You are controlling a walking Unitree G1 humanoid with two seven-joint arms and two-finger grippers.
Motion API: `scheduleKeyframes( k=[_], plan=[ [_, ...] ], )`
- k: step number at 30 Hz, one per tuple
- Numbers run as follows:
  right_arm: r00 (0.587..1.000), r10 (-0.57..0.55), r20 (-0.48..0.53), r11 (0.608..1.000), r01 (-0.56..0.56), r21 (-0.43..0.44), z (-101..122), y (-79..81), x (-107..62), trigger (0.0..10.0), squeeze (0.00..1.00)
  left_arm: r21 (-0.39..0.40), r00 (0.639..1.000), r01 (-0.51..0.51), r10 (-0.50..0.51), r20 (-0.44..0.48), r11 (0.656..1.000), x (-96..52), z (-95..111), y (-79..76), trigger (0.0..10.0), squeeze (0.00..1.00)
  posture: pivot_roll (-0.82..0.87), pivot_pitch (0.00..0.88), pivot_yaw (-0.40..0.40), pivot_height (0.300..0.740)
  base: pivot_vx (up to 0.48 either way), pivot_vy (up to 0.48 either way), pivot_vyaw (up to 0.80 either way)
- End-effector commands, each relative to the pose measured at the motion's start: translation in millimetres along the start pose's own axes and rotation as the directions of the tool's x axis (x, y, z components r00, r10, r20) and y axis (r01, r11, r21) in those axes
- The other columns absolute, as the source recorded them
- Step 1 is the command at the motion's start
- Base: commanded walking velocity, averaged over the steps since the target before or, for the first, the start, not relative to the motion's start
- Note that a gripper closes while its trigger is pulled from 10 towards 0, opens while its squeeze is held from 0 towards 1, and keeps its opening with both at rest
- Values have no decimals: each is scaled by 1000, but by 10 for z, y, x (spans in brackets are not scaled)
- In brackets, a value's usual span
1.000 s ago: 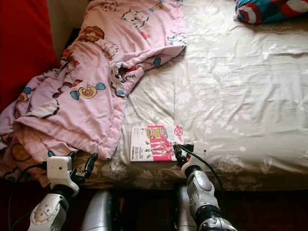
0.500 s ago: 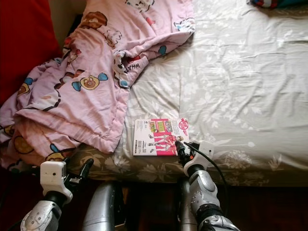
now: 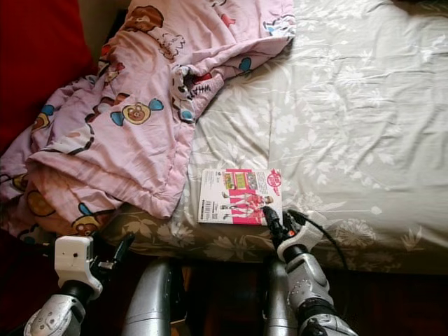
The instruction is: Clean up the room
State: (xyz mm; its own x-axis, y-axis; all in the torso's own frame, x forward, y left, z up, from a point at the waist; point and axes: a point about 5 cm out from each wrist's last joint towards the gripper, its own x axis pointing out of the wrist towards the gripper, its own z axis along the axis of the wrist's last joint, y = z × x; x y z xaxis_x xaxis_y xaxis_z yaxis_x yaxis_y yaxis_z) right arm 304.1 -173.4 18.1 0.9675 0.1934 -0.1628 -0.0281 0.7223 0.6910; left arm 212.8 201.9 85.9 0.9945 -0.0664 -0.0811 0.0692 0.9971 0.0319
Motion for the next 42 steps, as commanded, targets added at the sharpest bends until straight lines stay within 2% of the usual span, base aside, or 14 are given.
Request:
scheduleKeyframes(
  k=[1, 4, 13, 17, 25, 27, 34, 35, 36, 42],
  plan=[
    [995, -45, -86, 997, 50, 58, -247, -95, -127, 10000, 0, 2, 999, -4, 4, -36, 1000, -65, -53, 32, 10000, 0, 150, 360, 128, 586, 0, 0, 0],
    [994, -38, -103, 990, 51, 132, -299, -157, -198, 10000, 0, 5, 999, -1, 2, -43, 1000, -101, -47, 24, 10000, 0, 161, 376, 133, 586, 0, 0, 0],
    [986, 18, -167, 982, 14, 190, -438, -122, -239, 10000, 0, 8, 998, -7, 7, -63, 1000, -196, -38, 37, 10000, 0, 187, 402, 136, 586, 0, 0, 0],
    [984, 3, -177, 977, 35, 211, -474, -121, -246, 10000, 0, 10, 997, -13, 13, -71, 1000, -228, -36, 39, 10000, 0, 197, 407, 137, 586, 0, 0, 0],
    [985, 88, -146, 960, -45, 277, -433, 30, -134, 10000, 0, 13, 996, -21, 22, -83, 1000, -256, -31, 50, 10000, 0, 198, 414, 138, 586, 0, 0, 0],
    [983, 125, -133, 955, -83, 285, -404, 124, -62, 10000, 0, 16, 996, -22, 24, -83, 1000, -247, -23, 54, 10000, 0, 198, 414, 138, 586, 0, 0, 0],
    [982, 142, -125, 950, -100, 295, -397, 188, -17, 10000, 0, 21, 996, -29, 30, -84, 999, -234, -26, 76, 10000, 0, 206, 404, 139, 586, 0, 0, 0],
    [982, 144, -124, 950, -102, 297, -397, 191, -15, 5412, 0, 22, 996, -29, 30, -85, 999, -234, -26, 77, 10000, 0, 206, 404, 139, 586, 0, 0, 0],
    [982, 146, -122, 949, -104, 298, -398, 194, -15, 0, 0, 23, 996, -29, 31, -86, 999, -232, -28, 79, 10000, 0, 204, 398, 139, 586, 0, 0, 0],
    [983, 144, -118, 949, -103, 299, -406, 160, -45, 0, 0, 25, 996, -27, 29, -85, 999, -192, -35, 81, 10000, 0, 196, 389, 138, 586, 0, 0, 0]
  ],
)
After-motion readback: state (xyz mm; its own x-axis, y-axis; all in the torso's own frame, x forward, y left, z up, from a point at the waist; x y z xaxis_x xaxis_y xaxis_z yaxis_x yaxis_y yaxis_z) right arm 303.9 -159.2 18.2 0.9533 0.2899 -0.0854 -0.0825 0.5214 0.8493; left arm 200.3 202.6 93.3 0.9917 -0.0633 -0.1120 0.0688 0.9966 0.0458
